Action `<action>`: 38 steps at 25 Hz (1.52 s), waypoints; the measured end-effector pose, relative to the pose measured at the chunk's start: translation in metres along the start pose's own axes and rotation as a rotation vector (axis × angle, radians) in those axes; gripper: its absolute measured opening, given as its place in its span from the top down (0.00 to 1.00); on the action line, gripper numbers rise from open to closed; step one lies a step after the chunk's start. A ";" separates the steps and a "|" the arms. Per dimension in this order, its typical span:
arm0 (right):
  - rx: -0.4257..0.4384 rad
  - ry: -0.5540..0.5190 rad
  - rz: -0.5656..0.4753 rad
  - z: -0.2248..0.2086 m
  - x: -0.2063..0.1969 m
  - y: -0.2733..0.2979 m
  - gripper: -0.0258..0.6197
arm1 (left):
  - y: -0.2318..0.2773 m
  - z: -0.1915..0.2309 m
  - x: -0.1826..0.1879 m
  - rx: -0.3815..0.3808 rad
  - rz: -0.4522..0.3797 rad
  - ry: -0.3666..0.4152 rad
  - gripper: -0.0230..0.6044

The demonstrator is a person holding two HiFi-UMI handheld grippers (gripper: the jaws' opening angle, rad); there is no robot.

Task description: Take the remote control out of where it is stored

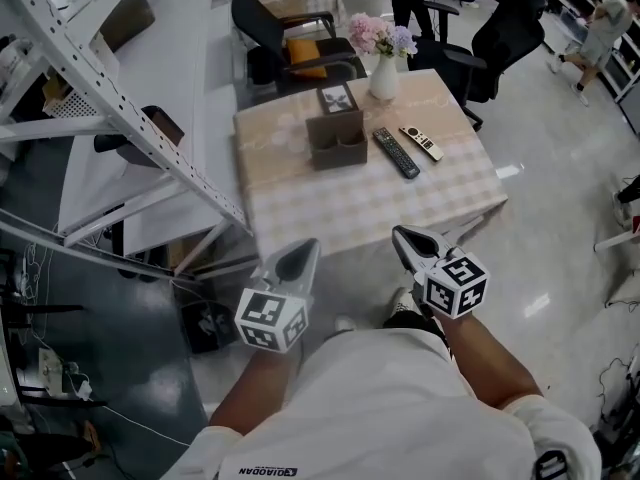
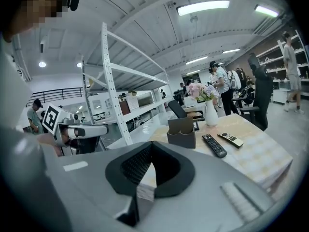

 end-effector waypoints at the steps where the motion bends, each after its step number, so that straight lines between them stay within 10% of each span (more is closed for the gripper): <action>1: -0.002 -0.001 0.001 0.000 -0.001 -0.002 0.95 | 0.001 -0.002 0.000 -0.005 0.002 0.002 0.96; 38: -0.024 -0.009 0.016 -0.005 -0.007 -0.006 0.95 | 0.007 -0.007 -0.002 -0.029 0.012 0.004 0.96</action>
Point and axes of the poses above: the fingertips, and each gripper's own axes: y forward along the fingers, z to its left, x out of its top, the point moved 4 cm from there along -y, backward along the fingers, and after that the axes turned 10 degrees about x, right-handed, at the moved point
